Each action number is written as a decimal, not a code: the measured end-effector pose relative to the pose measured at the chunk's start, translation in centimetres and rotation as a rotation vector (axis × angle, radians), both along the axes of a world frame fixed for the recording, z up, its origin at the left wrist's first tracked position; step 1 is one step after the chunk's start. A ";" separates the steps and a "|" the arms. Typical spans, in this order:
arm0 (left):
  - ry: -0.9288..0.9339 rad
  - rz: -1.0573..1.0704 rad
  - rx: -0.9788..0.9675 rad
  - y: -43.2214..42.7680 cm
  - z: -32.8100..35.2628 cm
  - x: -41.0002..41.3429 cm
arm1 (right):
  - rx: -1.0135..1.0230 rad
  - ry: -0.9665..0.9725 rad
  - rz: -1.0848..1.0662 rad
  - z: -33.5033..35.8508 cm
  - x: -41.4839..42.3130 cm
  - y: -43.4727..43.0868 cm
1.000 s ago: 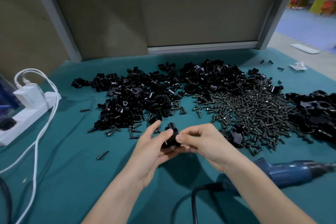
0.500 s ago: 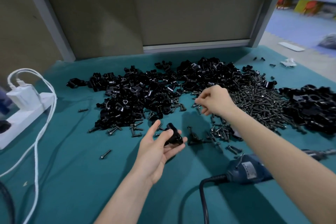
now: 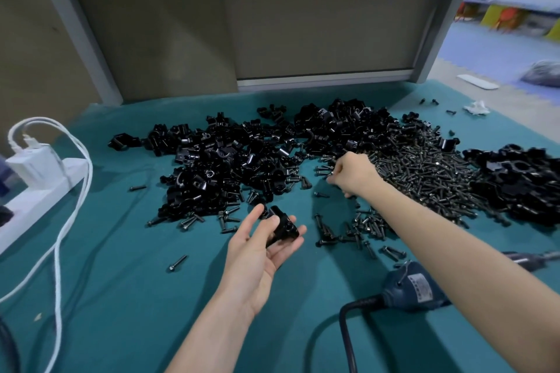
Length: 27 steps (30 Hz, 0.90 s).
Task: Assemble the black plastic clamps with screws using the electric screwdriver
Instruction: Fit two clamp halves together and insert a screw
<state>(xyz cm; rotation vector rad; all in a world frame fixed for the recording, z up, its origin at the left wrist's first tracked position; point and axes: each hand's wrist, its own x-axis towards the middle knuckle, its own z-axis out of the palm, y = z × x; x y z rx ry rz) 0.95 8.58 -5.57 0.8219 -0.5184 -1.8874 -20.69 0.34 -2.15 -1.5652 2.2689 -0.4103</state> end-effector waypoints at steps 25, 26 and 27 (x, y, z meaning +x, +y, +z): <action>-0.073 0.031 0.021 0.3 0.3 -0.1 | -0.087 0.139 0.608 1.2 2.0 5.1; -0.079 0.032 0.022 0.3 0.3 -0.1 | -0.160 -0.086 0.542 1.8 2.5 5.8; -0.081 0.034 0.022 0.3 0.2 -0.2 | -0.217 -0.331 0.493 2.6 3.2 6.6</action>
